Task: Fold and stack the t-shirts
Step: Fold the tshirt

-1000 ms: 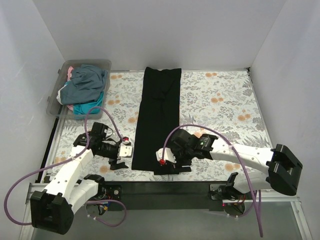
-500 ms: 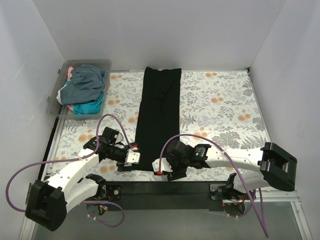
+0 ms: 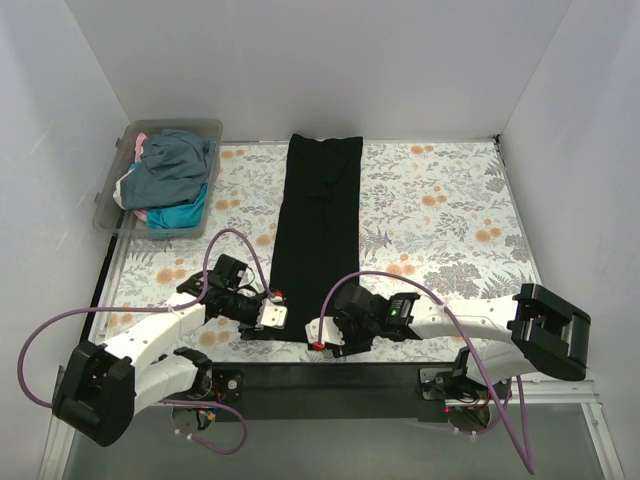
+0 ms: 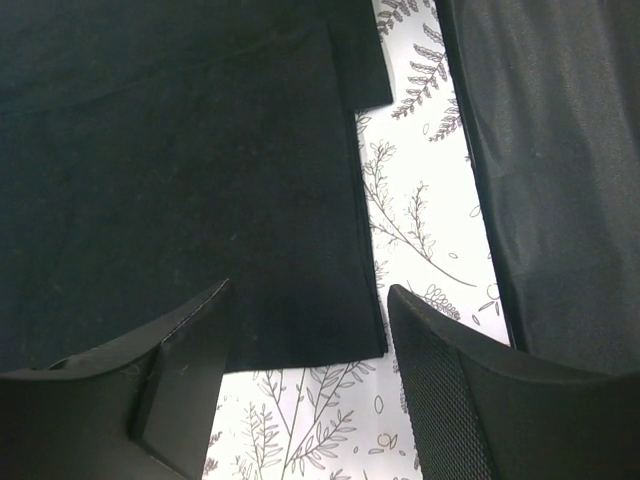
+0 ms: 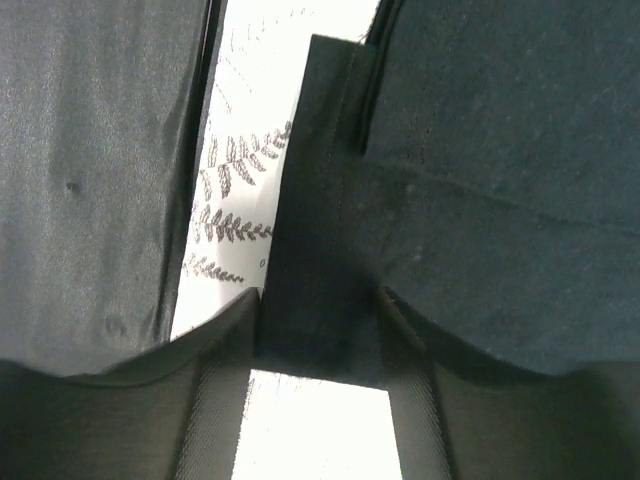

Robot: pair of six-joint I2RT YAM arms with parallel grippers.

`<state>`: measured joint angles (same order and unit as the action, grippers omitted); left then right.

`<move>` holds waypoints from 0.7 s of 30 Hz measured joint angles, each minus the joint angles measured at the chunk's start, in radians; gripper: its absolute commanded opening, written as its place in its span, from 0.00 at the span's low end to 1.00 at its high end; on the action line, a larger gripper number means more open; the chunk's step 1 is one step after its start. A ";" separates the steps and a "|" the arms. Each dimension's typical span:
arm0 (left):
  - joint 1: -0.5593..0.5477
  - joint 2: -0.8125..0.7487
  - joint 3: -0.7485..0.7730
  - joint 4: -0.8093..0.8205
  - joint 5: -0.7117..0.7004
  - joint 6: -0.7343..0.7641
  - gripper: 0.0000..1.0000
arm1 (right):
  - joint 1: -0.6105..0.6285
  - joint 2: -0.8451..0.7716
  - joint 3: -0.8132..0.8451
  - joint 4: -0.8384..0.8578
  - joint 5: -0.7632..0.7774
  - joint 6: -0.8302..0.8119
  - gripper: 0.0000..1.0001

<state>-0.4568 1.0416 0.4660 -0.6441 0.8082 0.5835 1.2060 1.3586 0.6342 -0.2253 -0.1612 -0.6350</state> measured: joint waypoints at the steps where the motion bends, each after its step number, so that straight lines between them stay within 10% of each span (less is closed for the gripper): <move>1: -0.007 0.008 0.000 0.005 -0.002 -0.005 0.57 | 0.000 0.000 -0.003 0.008 -0.001 0.002 0.47; 4: -0.033 0.025 0.000 0.021 -0.016 -0.011 0.54 | 0.000 0.001 -0.012 0.030 -0.003 0.008 0.39; 9: -0.062 0.032 -0.003 0.028 -0.043 -0.011 0.53 | 0.000 0.000 -0.017 0.065 0.023 0.031 0.61; 21: -0.071 0.033 -0.007 0.027 -0.062 -0.012 0.52 | 0.012 -0.034 -0.018 -0.017 0.032 0.057 0.53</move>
<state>-0.5278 1.0748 0.4587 -0.6167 0.7464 0.5716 1.2182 1.3251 0.6163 -0.2424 -0.1291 -0.5777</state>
